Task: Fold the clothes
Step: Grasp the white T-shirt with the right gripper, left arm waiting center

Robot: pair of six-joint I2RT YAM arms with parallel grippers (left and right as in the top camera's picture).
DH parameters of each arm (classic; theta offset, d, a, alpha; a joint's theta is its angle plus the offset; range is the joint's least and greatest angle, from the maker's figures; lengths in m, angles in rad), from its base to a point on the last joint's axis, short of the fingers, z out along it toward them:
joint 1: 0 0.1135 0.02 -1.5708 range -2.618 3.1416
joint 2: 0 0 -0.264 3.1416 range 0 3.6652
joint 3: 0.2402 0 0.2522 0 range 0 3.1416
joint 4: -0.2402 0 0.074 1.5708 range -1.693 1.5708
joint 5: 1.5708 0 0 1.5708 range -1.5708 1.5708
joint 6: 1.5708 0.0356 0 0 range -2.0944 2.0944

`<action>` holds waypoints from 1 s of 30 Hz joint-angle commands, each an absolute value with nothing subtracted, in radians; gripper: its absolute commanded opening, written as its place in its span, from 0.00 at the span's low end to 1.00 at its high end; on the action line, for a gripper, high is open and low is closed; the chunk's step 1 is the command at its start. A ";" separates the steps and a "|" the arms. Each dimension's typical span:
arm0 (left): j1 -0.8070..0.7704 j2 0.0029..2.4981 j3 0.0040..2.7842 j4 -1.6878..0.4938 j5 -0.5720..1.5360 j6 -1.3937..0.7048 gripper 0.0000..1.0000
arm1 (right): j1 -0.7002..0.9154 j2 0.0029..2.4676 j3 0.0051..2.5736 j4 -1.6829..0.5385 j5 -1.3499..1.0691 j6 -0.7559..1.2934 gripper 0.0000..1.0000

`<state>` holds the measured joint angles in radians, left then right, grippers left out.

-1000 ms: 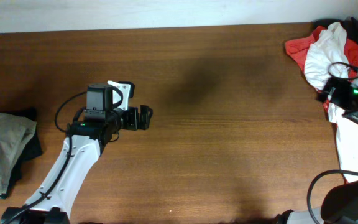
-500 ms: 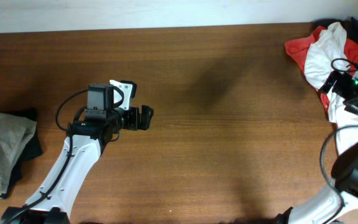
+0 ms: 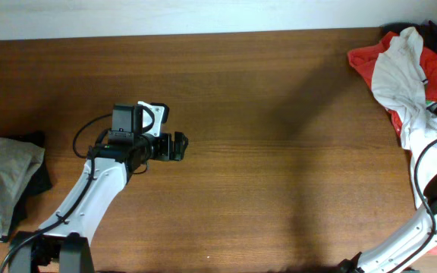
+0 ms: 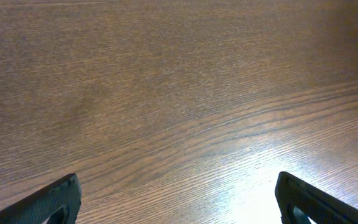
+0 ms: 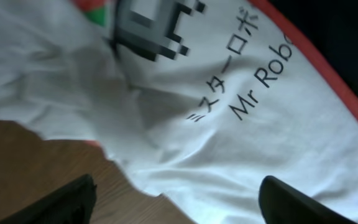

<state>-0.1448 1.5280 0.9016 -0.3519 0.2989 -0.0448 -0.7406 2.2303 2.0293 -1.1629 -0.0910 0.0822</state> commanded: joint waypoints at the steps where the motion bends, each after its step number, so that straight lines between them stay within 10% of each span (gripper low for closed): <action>1: -0.148 1.533 0.925 -0.342 0.292 -0.025 0.99 | -0.714 2.286 2.043 -1.148 -0.121 0.082 0.84; 25: -0.148 1.533 0.925 -0.301 0.288 -0.025 0.99 | -0.634 2.389 2.040 -1.084 -0.207 0.060 0.72; 28: -0.148 1.533 0.925 -0.301 0.287 -0.025 0.99 | -0.620 2.398 2.039 -1.069 -0.207 0.061 0.44; 30: -0.148 1.533 0.925 -0.301 0.288 -0.025 0.99 | -0.617 2.398 2.039 -1.066 -0.207 0.062 0.04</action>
